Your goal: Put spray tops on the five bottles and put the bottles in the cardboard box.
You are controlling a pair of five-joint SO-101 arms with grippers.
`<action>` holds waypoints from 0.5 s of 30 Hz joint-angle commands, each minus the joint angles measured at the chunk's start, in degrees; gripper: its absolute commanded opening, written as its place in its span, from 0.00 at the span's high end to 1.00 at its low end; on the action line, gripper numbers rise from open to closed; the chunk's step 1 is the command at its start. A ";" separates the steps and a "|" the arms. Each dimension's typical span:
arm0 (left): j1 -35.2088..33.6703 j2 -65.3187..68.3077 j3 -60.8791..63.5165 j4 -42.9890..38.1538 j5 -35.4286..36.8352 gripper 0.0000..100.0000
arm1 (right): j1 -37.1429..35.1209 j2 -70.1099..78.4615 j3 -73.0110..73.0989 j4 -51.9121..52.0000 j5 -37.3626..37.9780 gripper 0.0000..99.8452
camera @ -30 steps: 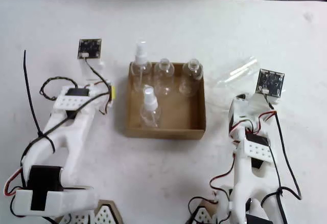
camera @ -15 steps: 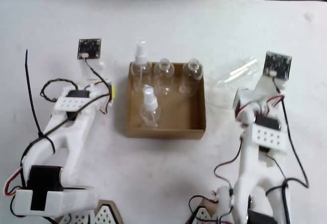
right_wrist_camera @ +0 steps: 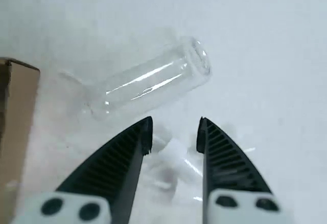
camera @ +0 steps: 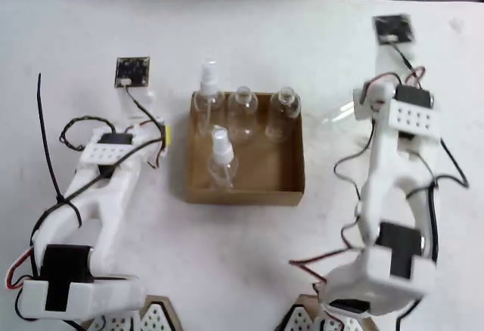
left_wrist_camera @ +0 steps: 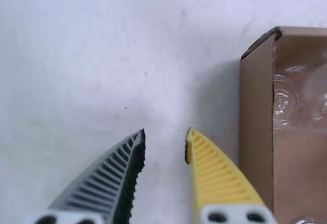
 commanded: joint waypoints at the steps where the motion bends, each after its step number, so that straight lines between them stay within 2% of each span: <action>1: 0.57 -1.19 -0.53 -3.25 -0.79 0.88 | -1.80 6.81 -8.53 2.33 27.08 0.87; 3: 0.57 -1.19 -0.44 -4.04 -0.79 0.88 | -3.38 7.96 -9.58 5.32 34.29 0.87; 5: 0.57 -1.19 -0.44 -4.04 -0.79 0.88 | -4.97 7.96 -10.37 7.60 37.01 0.85; 9: 0.40 -1.19 -0.44 -4.40 -0.79 0.88 | -6.55 8.84 -12.22 9.27 42.11 0.69; 15: 0.57 -1.19 -0.44 -4.48 -0.79 0.88 | -6.02 14.02 -12.57 8.84 51.08 0.73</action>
